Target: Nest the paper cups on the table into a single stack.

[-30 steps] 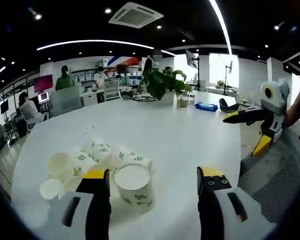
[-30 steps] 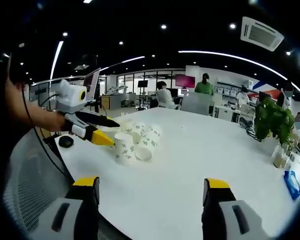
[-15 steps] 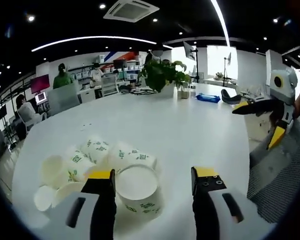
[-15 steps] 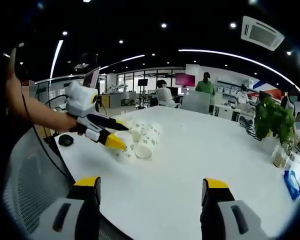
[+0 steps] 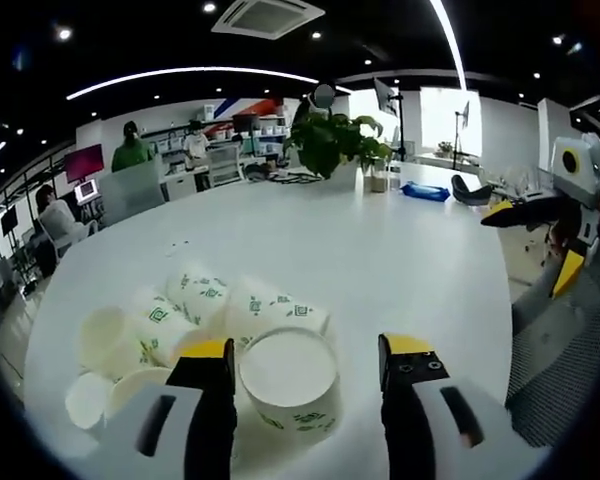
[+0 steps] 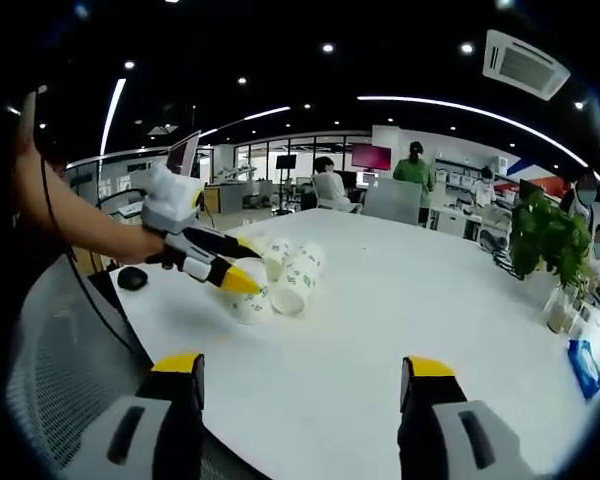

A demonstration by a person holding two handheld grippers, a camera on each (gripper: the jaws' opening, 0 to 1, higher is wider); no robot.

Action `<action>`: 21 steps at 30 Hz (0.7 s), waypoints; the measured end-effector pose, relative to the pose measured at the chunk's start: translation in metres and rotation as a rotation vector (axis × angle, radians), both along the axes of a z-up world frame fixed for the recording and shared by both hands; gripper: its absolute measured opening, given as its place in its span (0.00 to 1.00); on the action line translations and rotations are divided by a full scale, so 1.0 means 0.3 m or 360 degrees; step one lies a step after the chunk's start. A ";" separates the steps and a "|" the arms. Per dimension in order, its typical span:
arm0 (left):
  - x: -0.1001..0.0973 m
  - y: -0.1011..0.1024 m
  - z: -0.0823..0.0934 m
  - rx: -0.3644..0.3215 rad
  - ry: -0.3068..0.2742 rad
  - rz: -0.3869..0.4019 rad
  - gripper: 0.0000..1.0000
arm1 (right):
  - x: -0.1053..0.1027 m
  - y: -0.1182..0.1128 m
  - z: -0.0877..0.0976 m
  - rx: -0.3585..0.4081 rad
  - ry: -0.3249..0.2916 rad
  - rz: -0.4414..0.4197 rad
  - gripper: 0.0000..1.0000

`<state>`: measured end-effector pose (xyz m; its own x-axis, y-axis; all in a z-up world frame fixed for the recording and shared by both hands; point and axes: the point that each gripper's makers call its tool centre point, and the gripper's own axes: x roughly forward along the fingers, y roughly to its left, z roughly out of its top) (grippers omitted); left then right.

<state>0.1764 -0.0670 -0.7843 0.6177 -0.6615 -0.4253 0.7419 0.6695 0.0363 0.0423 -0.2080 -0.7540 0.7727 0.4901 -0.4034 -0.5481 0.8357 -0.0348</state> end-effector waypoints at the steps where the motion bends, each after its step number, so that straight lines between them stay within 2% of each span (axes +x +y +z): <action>1: 0.001 -0.002 -0.002 0.0000 -0.0001 -0.0005 0.55 | 0.000 0.000 0.000 0.0000 0.0000 -0.0001 0.80; 8: 0.010 -0.006 0.000 0.0033 -0.0015 -0.0001 0.49 | 0.000 -0.001 -0.002 -0.0003 0.0006 -0.0003 0.79; 10: 0.009 -0.007 0.005 0.0043 -0.0024 -0.0002 0.46 | 0.000 -0.001 -0.003 -0.0004 0.0007 -0.0004 0.79; 12: 0.010 0.000 0.004 0.0085 -0.0044 -0.0009 0.39 | -0.001 -0.002 -0.003 -0.0004 0.0008 -0.0004 0.79; 15: 0.007 0.002 0.009 0.0120 -0.0083 -0.0012 0.39 | 0.001 -0.002 0.000 0.0003 0.0003 -0.0008 0.79; 21: 0.002 0.010 0.007 0.0118 -0.0088 -0.0009 0.39 | 0.001 -0.003 0.000 0.0005 0.0004 -0.0011 0.79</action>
